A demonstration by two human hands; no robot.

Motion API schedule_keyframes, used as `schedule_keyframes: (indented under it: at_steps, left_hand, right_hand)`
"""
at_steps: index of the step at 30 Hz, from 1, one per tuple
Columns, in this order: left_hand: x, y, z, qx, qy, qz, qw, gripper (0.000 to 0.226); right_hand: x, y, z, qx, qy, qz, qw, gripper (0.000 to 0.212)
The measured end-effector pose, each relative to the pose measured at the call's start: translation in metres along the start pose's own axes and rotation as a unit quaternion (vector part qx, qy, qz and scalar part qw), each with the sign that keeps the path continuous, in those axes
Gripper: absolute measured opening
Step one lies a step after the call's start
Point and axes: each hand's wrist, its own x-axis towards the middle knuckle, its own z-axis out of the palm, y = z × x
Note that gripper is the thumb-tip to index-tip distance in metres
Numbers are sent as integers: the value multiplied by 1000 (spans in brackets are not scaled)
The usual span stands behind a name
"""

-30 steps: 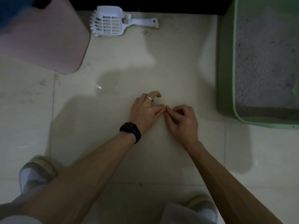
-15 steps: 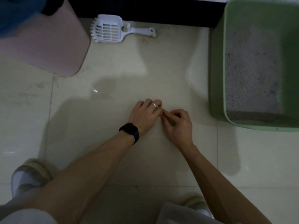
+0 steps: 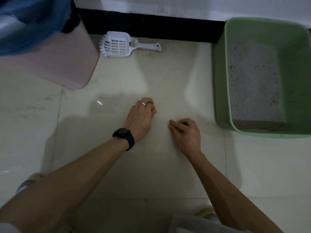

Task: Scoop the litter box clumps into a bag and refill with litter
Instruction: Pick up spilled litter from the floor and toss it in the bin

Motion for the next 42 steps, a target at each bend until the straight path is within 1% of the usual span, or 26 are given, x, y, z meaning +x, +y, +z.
schedule_keyframes:
  at_steps: [2, 4, 9, 12, 15, 17, 19, 21, 23, 24, 26, 28, 31, 32, 35, 38, 40, 42]
  left_hand:
    - [1, -6, -19, -24, 32, -41, 998, 9]
    - [-1, -14, -31, -16, 41, -59, 997, 10]
    - [-6, -18, -47, -28, 46, -74, 996, 9]
    - [-3, -10, -56, -43, 37, -72, 996, 9]
    - [4, -3, -65, -35, 50, -22, 998, 10]
    - [11, 5, -74, -31, 49, -12, 998, 12]
    - [18, 14, -85, -17, 43, 0, 999, 10]
    - [26, 22, -98, 5, 38, 28, 999, 10]
    - [39, 30, -118, 9, 39, 68, 997, 13]
    - [46, 34, -130, 7, 47, 94, 994, 14]
    - [64, 42, -161, 5, 69, 134, 989, 15]
    - [79, 48, -196, 5, 93, 162, 982, 14]
    - [90, 51, -256, 34, 125, 183, 975, 14]
    - [91, 49, -277, 47, 135, 180, 973, 15]
    - [87, 27, -334, 87, 147, 135, 976, 14]
    - [82, -13, -381, 134, 138, 75, 978, 20]
    - [80, -41, -403, 169, 91, -2, 981, 20]
    - [78, -63, -417, 214, 29, -69, 974, 18]
  right_hand:
    - [0, 1, 3, -4, 13, -9, 1000, 19]
    - [-1, 3, 6, -6, 33, -28, 999, 17]
    - [-4, 5, 13, -49, 100, -109, 988, 10]
    - [-6, 5, 17, -73, 114, -125, 983, 9]
    - [-7, 1, 22, -116, 98, -107, 983, 13]
    - [-8, -4, 22, -160, 75, -100, 979, 16]
    - [-5, -10, 18, -210, 34, -104, 972, 20]
    - [3, -20, 9, -226, -34, -78, 970, 28]
    - [14, -31, -3, -174, -93, -22, 980, 29]
    - [20, -38, -12, -131, -104, -8, 986, 26]
    - [35, -64, -36, -22, -87, 13, 996, 20]
    - [55, -102, -63, 72, -78, 28, 994, 20]
    - [89, -170, -100, 147, -68, -6, 987, 19]
    - [101, -195, -111, 160, -69, -34, 984, 19]
    - [133, -275, -133, 183, -73, -128, 972, 16]
    - [160, -351, -133, 152, -66, -225, 960, 20]
    - [173, -392, -124, 107, -82, -270, 953, 21]
    - [185, -420, -109, 34, -107, -283, 952, 24]
